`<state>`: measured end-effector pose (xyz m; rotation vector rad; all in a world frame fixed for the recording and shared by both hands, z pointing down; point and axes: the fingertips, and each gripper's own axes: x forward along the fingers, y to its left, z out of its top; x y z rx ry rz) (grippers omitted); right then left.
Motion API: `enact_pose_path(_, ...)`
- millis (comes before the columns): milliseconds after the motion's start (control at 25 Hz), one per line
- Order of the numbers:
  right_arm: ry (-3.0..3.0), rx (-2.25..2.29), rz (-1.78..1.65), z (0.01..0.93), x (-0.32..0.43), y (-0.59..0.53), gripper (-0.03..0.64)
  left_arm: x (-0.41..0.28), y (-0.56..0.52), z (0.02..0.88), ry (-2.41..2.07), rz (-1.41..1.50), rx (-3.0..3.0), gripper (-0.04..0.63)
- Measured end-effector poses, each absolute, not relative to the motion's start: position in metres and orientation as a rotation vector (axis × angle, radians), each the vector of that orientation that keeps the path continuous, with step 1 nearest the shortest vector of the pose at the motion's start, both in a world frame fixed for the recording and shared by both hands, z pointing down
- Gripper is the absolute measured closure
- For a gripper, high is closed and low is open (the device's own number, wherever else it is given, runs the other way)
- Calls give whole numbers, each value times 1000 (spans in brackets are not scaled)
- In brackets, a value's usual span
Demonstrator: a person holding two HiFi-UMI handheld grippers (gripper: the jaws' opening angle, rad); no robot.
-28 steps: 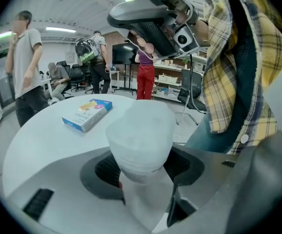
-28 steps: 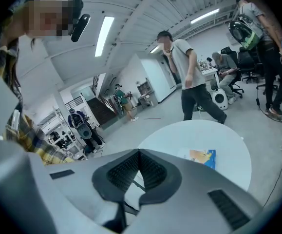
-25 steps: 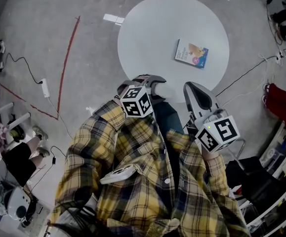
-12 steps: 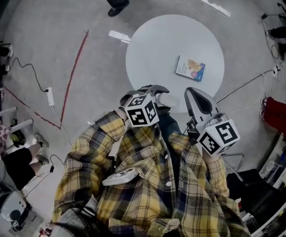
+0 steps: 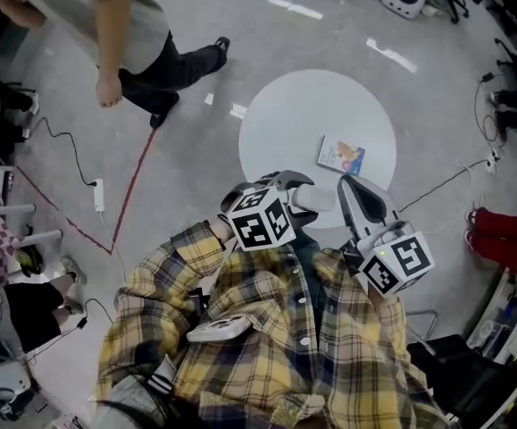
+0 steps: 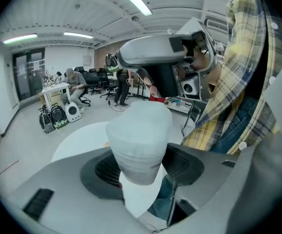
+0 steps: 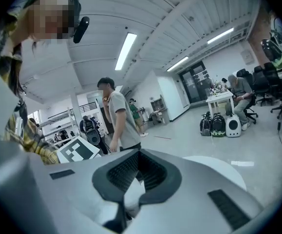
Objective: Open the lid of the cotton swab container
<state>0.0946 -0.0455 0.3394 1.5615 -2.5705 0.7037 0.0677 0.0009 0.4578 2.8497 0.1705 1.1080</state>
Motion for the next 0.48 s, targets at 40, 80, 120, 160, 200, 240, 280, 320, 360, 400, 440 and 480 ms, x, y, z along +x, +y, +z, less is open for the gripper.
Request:
enact_pose_path(40, -2581, 1558, 689, 332, 94, -45, 600, 67, 1, 448, 161, 1094, 2849, 336)
enact_pose_path(80, -2591, 1556, 675, 326, 94, -44, 600, 67, 1, 438, 153, 1080, 2846, 336)
enact_pose_path(120, -2601, 1555, 660, 319, 93, -44, 600, 66, 1, 428, 146, 1065, 2843, 336)
enact_pose_path(160, -2611, 1555, 646, 313, 93, -44, 600, 65, 2, 419, 137, 1051, 2840, 336)
enact_pose_path(200, -2620, 1554, 631, 307, 93, -43, 600, 65, 2, 411, 127, 1037, 2839, 336)
enact_pose_path(240, -2629, 1552, 617, 302, 92, -43, 600, 64, 3, 403, 116, 1024, 2839, 336)
enact_pose_path(280, -2638, 1549, 602, 297, 92, -43, 600, 63, 3, 395, 106, 1012, 2842, 336)
enact_pose_path(320, -2647, 1544, 587, 292, 91, -42, 600, 63, 3, 387, 97, 1001, 2845, 336)
enact_pose_path(360, -2655, 1538, 572, 287, 90, -42, 600, 62, 3, 380, 89, 991, 2848, 336)
enact_pose_path(400, -2664, 1532, 555, 282, 90, -43, 600, 61, 3, 374, 84, 983, 2852, 336)
enact_pose_path(440, -2673, 1527, 538, 277, 89, -43, 600, 60, 4, 367, 81, 976, 2857, 336)
enact_pose_path(480, -2681, 1523, 524, 272, 89, -42, 600, 60, 4, 361, 80, 971, 2861, 336)
